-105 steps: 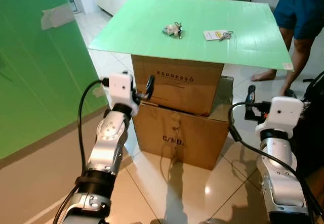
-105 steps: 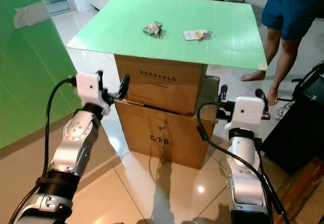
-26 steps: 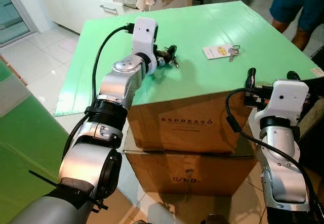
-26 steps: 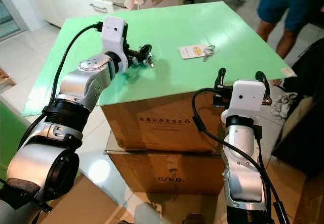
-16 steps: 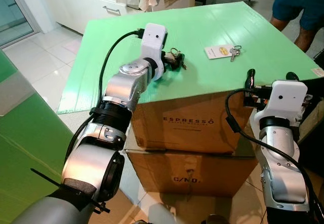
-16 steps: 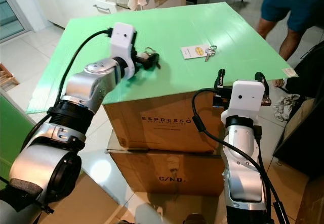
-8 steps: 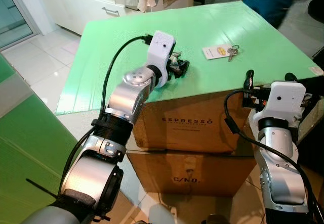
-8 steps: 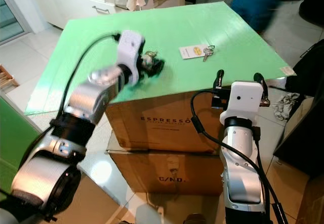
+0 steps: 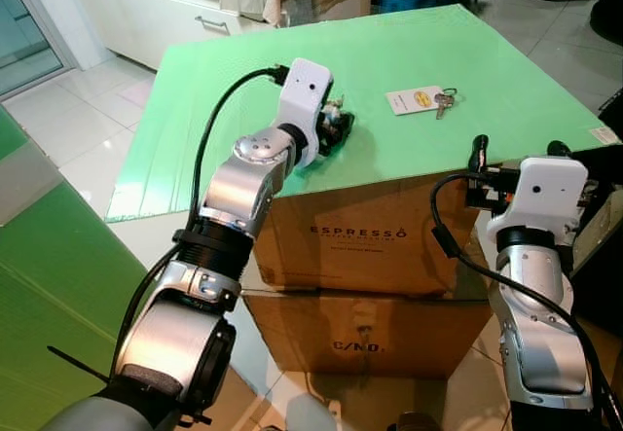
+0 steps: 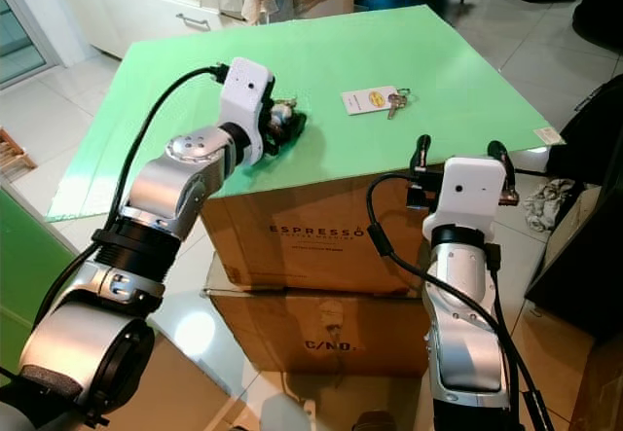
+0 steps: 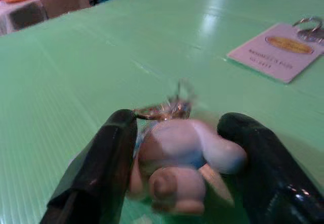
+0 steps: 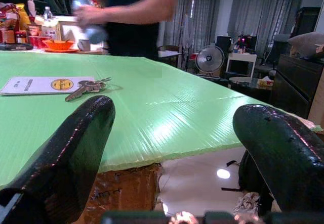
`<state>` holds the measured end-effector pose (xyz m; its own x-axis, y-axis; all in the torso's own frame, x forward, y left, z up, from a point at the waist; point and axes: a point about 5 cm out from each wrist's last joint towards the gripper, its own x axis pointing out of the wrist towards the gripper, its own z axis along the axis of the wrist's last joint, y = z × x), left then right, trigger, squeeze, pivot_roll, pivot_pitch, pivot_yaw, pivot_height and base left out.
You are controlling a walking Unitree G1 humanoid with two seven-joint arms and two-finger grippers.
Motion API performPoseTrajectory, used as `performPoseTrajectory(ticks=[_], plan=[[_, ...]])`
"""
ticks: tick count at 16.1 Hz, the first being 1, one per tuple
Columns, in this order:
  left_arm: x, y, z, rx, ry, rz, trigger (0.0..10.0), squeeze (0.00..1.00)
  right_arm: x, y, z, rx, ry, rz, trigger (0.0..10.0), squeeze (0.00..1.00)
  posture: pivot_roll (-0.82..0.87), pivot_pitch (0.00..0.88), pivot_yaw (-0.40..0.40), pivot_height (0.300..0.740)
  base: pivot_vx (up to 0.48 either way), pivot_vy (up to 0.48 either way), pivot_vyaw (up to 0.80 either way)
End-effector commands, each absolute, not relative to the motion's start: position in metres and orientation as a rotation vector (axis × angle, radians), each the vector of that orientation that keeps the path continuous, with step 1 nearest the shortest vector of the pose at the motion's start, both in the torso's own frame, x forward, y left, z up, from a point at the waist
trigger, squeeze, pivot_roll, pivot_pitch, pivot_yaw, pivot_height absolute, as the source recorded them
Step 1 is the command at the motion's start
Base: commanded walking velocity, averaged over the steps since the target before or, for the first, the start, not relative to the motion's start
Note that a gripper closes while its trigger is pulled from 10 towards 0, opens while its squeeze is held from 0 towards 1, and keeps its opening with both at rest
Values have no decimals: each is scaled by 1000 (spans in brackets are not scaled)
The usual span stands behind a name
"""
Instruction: Hang keys on a hook
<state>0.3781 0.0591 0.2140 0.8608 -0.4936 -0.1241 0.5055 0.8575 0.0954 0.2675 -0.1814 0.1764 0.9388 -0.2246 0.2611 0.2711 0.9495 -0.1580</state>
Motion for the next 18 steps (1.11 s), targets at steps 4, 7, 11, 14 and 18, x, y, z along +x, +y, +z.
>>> performPoseTrajectory(ticks=[4,7,11,14,18], plan=[[374,61,208,105,71,-539,0,0,266,-181,173,-191,-226,-249,10000,0,-261,0,145,740,0,0,0],[371,60,205,118,66,-554,0,0,266,-181,172,-193,-220,-248,10000,0,-261,0,145,740,0,0,0],[370,61,202,137,67,-550,0,0,266,-181,171,-192,-215,-246,10000,0,-259,0,143,740,0,0,0],[372,64,214,52,25,-530,0,0,267,-181,171,-191,-215,-248,10000,0,-258,0,145,740,0,0,0],[371,70,233,-35,-100,-515,0,0,267,-181,169,-191,-210,-250,10000,0,-256,0,147,740,0,0,0]])
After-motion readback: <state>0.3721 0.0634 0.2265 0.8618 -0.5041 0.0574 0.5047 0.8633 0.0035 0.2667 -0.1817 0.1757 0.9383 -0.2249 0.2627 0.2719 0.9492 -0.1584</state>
